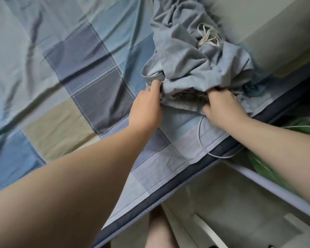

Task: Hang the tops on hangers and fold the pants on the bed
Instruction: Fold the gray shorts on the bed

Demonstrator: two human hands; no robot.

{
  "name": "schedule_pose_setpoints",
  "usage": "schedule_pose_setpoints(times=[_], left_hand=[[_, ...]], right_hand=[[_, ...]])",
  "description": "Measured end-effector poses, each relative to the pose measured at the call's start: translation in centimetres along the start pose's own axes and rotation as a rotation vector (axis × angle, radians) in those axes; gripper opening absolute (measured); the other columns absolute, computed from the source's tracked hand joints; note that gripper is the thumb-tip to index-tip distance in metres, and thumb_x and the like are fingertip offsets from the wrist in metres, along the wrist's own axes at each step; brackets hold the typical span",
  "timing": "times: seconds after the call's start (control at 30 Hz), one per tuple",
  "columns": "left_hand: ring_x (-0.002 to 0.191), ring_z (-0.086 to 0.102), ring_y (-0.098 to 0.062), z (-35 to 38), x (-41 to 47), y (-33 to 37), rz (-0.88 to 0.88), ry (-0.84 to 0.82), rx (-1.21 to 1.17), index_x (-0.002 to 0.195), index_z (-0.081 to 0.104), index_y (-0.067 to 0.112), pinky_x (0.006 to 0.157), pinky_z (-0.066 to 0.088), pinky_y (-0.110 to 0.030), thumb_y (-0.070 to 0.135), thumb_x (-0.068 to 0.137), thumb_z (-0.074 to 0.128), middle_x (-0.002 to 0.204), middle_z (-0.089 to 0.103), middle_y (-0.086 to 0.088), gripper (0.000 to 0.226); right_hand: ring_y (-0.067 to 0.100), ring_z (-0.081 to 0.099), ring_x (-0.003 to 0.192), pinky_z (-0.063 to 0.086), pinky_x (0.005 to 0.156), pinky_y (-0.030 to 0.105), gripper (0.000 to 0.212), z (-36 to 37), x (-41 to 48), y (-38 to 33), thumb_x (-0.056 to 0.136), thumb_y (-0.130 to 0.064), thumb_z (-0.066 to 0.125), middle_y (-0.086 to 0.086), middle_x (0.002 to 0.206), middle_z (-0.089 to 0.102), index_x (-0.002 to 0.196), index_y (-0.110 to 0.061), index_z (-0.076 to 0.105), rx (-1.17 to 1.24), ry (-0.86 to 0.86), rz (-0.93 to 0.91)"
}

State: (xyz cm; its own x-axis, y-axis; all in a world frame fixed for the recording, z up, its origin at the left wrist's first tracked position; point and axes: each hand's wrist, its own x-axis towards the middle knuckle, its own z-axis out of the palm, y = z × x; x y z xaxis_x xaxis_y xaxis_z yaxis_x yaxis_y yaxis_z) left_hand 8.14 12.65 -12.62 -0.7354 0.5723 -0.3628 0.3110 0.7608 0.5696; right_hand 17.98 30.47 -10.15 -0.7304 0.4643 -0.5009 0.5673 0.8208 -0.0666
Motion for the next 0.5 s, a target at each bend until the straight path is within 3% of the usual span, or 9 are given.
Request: schedule_pose_setpoints(times=[0.13, 0.23, 0.3, 0.37, 0.43, 0.5], left_hand=[[0.093, 0.057, -0.038, -3.4, -2.3, 0.5, -0.100, 0.082, -0.128, 0.112, 0.048, 0.013, 0.075, 0.048, -0.047, 0.000, 0.083, 0.047, 0.107, 0.065, -0.012, 0.031], [0.094, 0.055, -0.031, -6.7, -5.7, 1.1, -0.210, 0.225, -0.260, 0.100, 0.063, 0.011, 0.078, 0.041, -0.028, -0.007, 0.079, 0.046, 0.099, 0.058, -0.008, 0.033], [0.102, 0.054, -0.025, -9.5, -8.6, 1.4, -0.274, 0.318, -0.320, 0.096, 0.070, 0.006, 0.081, 0.033, -0.007, -0.015, 0.074, 0.044, 0.107, 0.054, -0.010, 0.040], [0.111, 0.049, -0.017, -12.7, -11.8, 1.7, -0.305, 0.415, -0.355, 0.092, 0.072, 0.003, 0.091, 0.025, 0.001, -0.019, 0.075, 0.048, 0.122, 0.051, -0.015, 0.036], [0.122, 0.040, -0.004, -16.3, -15.4, 2.2, -0.383, 0.500, -0.392, 0.091, 0.072, 0.009, 0.101, 0.023, -0.002, -0.017, 0.078, 0.051, 0.141, 0.041, -0.014, 0.036], [0.134, 0.035, -0.004, -20.1, -19.0, 2.7, -0.488, 0.568, -0.434, 0.089, 0.070, 0.022, 0.102, 0.024, -0.002, -0.016, 0.079, 0.044, 0.155, 0.026, -0.012, 0.047]], right_hand=[[0.039, 0.058, 0.099, 0.044, 0.077, 0.036, 0.031, -3.9, -2.0, -1.1, 0.083, -0.011, 0.063, 0.019, 0.111, 0.063, 0.112, -0.015, 0.053, 0.362, -0.033, 0.004], [0.022, 0.062, 0.087, 0.049, 0.071, 0.032, 0.037, -6.6, -5.7, -3.1, 0.079, -0.008, 0.064, -0.004, 0.098, 0.065, 0.104, -0.032, 0.052, 0.651, -0.096, 0.037], [0.009, 0.062, 0.077, 0.050, 0.063, 0.022, 0.044, -8.1, -8.7, -5.1, 0.079, -0.002, 0.064, -0.007, 0.102, 0.065, 0.110, -0.034, 0.058, 0.835, -0.142, 0.091], [-0.006, 0.057, 0.062, 0.041, 0.052, 0.010, 0.048, -9.6, -12.1, -7.3, 0.080, 0.001, 0.064, -0.007, 0.103, 0.064, 0.118, -0.029, 0.063, 1.015, -0.171, 0.147], [-0.010, 0.060, 0.066, 0.044, 0.058, 0.007, 0.051, -11.4, -15.7, -9.8, 0.082, 0.002, 0.065, -0.007, 0.102, 0.067, 0.124, -0.028, 0.064, 1.166, -0.204, 0.202], [0.000, 0.066, 0.083, 0.051, 0.071, 0.014, 0.051, -13.5, -19.5, -12.6, 0.084, 0.006, 0.065, 0.000, 0.105, 0.069, 0.125, -0.025, 0.064, 1.321, -0.260, 0.231]])
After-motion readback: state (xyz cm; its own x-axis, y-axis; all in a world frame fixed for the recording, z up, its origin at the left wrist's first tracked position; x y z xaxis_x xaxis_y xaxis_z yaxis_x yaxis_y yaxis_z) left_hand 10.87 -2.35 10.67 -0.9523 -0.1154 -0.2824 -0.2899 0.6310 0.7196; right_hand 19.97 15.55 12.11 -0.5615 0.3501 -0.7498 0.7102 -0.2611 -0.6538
